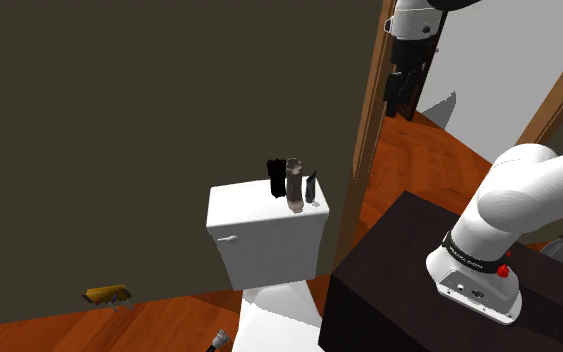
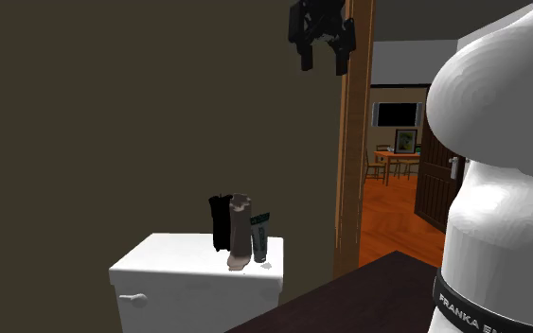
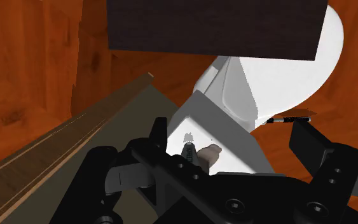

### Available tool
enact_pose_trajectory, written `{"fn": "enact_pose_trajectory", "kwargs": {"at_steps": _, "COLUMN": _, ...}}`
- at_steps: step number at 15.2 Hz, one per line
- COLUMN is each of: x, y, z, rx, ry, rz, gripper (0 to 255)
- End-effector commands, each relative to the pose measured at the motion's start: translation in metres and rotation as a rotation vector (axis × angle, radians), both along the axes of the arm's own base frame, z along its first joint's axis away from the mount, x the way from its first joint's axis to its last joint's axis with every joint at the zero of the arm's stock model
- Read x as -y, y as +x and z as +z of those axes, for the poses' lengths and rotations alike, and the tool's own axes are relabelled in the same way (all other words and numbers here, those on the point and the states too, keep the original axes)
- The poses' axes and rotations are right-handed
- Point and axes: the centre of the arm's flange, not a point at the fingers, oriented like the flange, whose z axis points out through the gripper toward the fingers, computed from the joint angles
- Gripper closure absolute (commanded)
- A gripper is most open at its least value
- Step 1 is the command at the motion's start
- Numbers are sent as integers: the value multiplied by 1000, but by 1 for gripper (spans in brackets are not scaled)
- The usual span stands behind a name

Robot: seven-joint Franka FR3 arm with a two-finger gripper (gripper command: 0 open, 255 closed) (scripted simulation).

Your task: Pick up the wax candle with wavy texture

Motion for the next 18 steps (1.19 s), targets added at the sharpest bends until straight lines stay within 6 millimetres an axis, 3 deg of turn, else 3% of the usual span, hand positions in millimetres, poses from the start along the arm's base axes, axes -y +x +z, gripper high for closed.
{"fn": "enact_pose_trajectory", "kwargs": {"at_steps": 1, "x": 0, "y": 0, "z": 0, "rx": 0, "ry": 0, "rz": 0, "gripper": 0}}
{"fn": "enact_pose_trajectory", "kwargs": {"at_steps": 18, "x": -23, "y": 105, "z": -172, "rx": 272, "ry": -62, "rz": -40, "gripper": 0}}
